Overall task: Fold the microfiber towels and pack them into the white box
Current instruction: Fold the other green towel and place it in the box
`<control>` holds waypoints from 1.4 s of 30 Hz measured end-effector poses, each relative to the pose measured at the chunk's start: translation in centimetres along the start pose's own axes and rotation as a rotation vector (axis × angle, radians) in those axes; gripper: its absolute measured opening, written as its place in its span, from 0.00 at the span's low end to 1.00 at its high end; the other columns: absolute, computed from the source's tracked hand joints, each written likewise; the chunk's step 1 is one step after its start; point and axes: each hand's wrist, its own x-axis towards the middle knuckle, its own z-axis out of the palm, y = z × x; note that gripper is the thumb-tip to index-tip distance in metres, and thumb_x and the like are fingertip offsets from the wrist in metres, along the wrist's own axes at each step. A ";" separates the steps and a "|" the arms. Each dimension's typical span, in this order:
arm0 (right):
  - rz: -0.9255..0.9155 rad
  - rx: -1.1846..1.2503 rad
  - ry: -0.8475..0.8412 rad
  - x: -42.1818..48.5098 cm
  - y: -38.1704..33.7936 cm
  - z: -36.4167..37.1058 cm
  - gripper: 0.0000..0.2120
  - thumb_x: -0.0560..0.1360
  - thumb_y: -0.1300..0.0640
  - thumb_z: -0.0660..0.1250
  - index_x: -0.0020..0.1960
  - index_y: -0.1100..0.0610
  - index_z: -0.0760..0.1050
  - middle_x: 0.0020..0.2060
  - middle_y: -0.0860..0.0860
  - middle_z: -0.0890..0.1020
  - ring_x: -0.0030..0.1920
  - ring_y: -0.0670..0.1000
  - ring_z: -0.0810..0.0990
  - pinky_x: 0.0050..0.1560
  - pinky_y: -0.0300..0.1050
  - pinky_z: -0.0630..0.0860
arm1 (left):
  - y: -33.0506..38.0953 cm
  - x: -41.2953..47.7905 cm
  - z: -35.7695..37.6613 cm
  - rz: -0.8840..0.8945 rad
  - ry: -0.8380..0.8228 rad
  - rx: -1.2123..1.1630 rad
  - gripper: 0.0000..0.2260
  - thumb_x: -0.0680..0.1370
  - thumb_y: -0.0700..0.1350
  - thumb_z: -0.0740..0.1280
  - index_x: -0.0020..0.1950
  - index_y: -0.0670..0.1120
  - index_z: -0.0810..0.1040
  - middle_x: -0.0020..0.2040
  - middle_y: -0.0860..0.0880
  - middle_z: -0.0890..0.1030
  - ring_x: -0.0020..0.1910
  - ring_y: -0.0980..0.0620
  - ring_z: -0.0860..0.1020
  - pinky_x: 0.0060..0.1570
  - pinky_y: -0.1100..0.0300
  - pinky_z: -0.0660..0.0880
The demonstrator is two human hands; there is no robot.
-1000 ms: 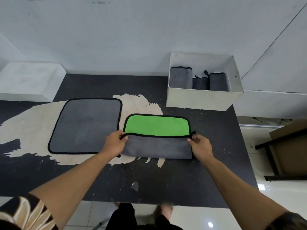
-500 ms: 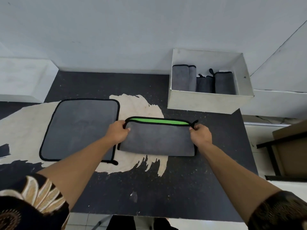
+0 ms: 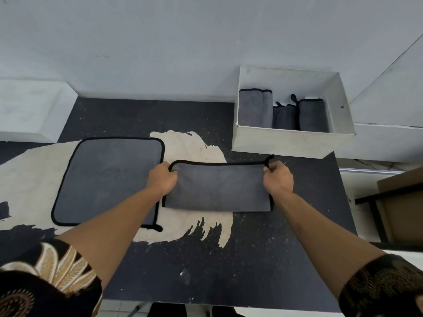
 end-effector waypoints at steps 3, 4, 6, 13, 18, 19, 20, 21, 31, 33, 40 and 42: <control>0.025 -0.009 0.019 -0.1 -0.1 -0.2 0.09 0.80 0.53 0.63 0.58 0.56 0.74 0.53 0.57 0.82 0.54 0.59 0.79 0.49 0.47 0.73 | -0.1 0.1 0.1 0.016 0.011 0.024 0.05 0.79 0.44 0.64 0.48 0.42 0.75 0.44 0.46 0.78 0.48 0.45 0.77 0.44 0.55 0.71; 0.031 -0.025 0.028 -0.5 -0.1 -0.3 0.10 0.80 0.52 0.63 0.58 0.56 0.73 0.54 0.57 0.81 0.54 0.59 0.78 0.49 0.48 0.73 | -0.3 0.0 0.2 0.028 0.020 0.029 0.05 0.80 0.44 0.64 0.49 0.42 0.75 0.44 0.46 0.78 0.48 0.45 0.77 0.44 0.55 0.71; -0.069 -0.158 0.113 -1.9 0.0 -0.1 0.16 0.79 0.51 0.64 0.62 0.58 0.69 0.58 0.60 0.77 0.56 0.61 0.76 0.51 0.53 0.74 | -0.4 -0.2 0.4 0.073 0.068 0.015 0.07 0.80 0.44 0.65 0.55 0.43 0.75 0.45 0.47 0.79 0.47 0.47 0.77 0.44 0.56 0.71; -0.531 -0.543 0.052 -8.5 0.0 4.7 0.28 0.79 0.45 0.61 0.75 0.53 0.58 0.76 0.59 0.56 0.75 0.61 0.58 0.71 0.60 0.61 | -0.3 -0.8 1.2 0.151 0.165 -0.069 0.07 0.79 0.41 0.65 0.57 0.45 0.77 0.45 0.49 0.80 0.46 0.49 0.78 0.44 0.59 0.71; -0.173 -0.218 0.252 -8.4 0.6 3.0 0.20 0.77 0.50 0.66 0.65 0.57 0.69 0.64 0.59 0.73 0.63 0.61 0.71 0.60 0.58 0.70 | -0.7 -0.3 0.7 0.075 0.137 -0.088 0.11 0.79 0.47 0.68 0.60 0.46 0.76 0.46 0.53 0.77 0.48 0.52 0.76 0.47 0.60 0.68; -0.088 -0.136 0.277 -8.1 1.0 2.1 0.17 0.77 0.51 0.66 0.62 0.57 0.70 0.60 0.59 0.76 0.59 0.61 0.74 0.58 0.57 0.71 | -0.9 -0.2 0.5 0.054 0.118 -0.077 0.13 0.79 0.49 0.68 0.61 0.46 0.75 0.46 0.53 0.77 0.49 0.52 0.75 0.47 0.60 0.68; -0.041 -0.108 0.261 -7.8 1.4 1.3 0.16 0.77 0.51 0.67 0.60 0.57 0.70 0.56 0.58 0.79 0.57 0.61 0.76 0.56 0.56 0.71 | -0.9 -0.3 0.4 0.037 0.094 -0.061 0.15 0.78 0.51 0.68 0.61 0.46 0.75 0.47 0.53 0.78 0.49 0.52 0.75 0.46 0.59 0.68; -0.019 -0.109 0.223 -7.6 1.8 0.7 0.15 0.77 0.51 0.67 0.59 0.57 0.70 0.54 0.57 0.80 0.55 0.61 0.77 0.56 0.56 0.71 | -1.0 -0.4 0.3 0.021 0.066 -0.045 0.16 0.78 0.52 0.68 0.63 0.46 0.74 0.49 0.51 0.79 0.51 0.51 0.76 0.46 0.59 0.68; 0.073 -0.071 0.004 -7.1 3.3 -0.8 0.18 0.76 0.54 0.69 0.63 0.56 0.69 0.53 0.56 0.81 0.52 0.59 0.80 0.44 0.46 0.72 | -0.2 -1.6 -0.9 -0.058 -0.239 0.002 0.43 0.70 0.41 0.77 0.77 0.45 0.55 0.68 0.44 0.72 0.66 0.43 0.72 0.62 0.53 0.72; 0.076 -0.114 0.013 -7.4 3.4 -1.1 0.17 0.77 0.54 0.69 0.63 0.56 0.69 0.52 0.57 0.81 0.51 0.59 0.79 0.44 0.46 0.71 | -0.2 -1.8 -0.9 -0.029 -0.237 0.016 0.43 0.71 0.41 0.76 0.78 0.46 0.54 0.70 0.44 0.71 0.67 0.42 0.71 0.63 0.53 0.71; -0.438 -0.420 0.162 -9.2 -0.2 2.2 0.28 0.78 0.45 0.64 0.73 0.55 0.61 0.75 0.60 0.59 0.74 0.62 0.60 0.69 0.62 0.63 | 0.9 -5.8 3.4 0.500 0.263 0.474 0.32 0.79 0.52 0.65 0.79 0.48 0.56 0.77 0.40 0.59 0.74 0.38 0.60 0.70 0.43 0.63; -0.567 -0.483 0.021 -9.1 -1.6 4.6 0.30 0.81 0.44 0.57 0.78 0.52 0.52 0.79 0.57 0.47 0.78 0.59 0.46 0.74 0.64 0.51 | 1.2 -6.4 6.3 0.650 0.137 0.551 0.30 0.82 0.56 0.56 0.81 0.51 0.49 0.81 0.43 0.46 0.79 0.40 0.46 0.76 0.43 0.51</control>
